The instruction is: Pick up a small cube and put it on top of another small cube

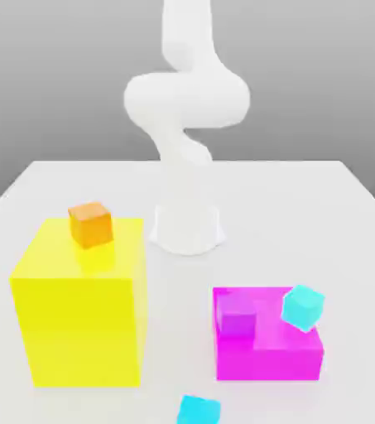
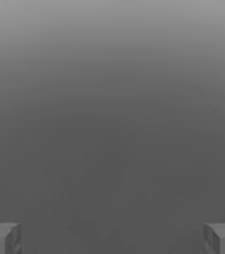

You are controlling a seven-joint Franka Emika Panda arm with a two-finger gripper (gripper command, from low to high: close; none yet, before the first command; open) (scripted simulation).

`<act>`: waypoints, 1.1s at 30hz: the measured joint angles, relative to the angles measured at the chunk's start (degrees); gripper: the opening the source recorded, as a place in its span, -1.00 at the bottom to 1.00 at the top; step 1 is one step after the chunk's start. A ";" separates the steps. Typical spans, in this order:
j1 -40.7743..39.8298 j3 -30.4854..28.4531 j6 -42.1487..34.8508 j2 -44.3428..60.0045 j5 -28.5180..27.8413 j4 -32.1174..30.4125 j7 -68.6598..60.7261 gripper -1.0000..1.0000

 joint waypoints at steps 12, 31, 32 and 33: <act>-2.79 3.20 8.00 25.29 -2.47 -0.83 6.83 0.00; -2.21 3.27 23.39 64.58 -3.53 -0.88 14.42 0.00; -1.96 2.96 25.03 66.67 -3.79 -0.49 14.63 0.00; -1.78 2.74 26.15 68.10 -3.97 -0.21 14.76 -1.00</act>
